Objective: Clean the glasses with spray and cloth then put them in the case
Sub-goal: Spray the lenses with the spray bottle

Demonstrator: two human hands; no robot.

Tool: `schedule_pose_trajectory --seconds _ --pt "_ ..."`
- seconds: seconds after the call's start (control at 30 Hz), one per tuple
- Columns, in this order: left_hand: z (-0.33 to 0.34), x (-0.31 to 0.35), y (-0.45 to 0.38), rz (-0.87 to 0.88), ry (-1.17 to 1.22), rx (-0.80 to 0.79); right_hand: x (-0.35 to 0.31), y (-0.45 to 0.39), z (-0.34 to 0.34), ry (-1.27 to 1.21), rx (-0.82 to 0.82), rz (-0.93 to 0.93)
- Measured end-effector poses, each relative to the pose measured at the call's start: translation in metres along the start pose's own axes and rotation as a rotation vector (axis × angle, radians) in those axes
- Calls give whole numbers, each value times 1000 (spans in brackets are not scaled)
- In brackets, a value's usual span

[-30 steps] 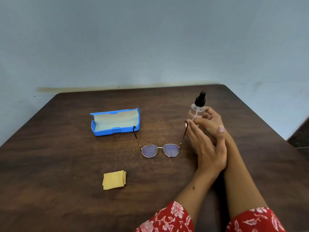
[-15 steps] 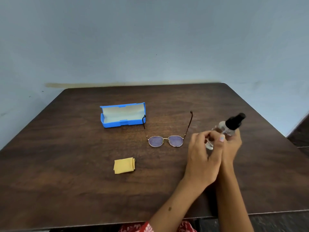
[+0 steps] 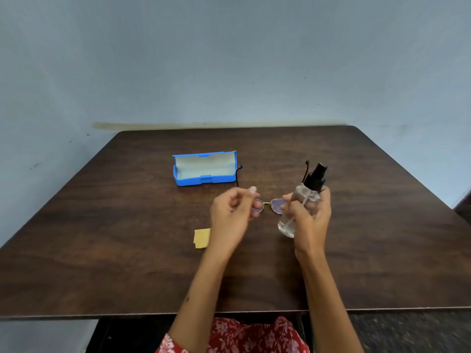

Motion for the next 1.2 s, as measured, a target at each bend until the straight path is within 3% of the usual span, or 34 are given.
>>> schedule_pose_trajectory --seconds 0.1,0.17,0.37,0.53,0.8,1.03,1.2 --pt "-33 -8 -29 20 -135 154 -2 5 4 12 -46 4" --pt "-47 -17 -49 3 -310 142 -1 6 4 34 -50 18" --pt "-26 -40 -81 -3 -668 -397 -4 8 10 7 -133 31" --pt "-14 -44 -89 98 -635 -499 6 2 12 34 -142 134" --pt "-12 -50 -87 181 -523 -433 16 0 24 16 -234 259" --pt "-12 -52 -86 201 -478 -370 19 5 32 -231 -426 534" --pt "-11 -51 -86 171 -448 -347 16 11 36 -335 -528 596"
Point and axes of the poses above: each hand's wrist, its own y-axis away from the middle knuckle, its own z-axis out of the palm, x = y × z, the point moved 6 cm from there along -y, towards the middle knuckle, and after that the axes turned 11 degrees about x, right-handed, at the moved point
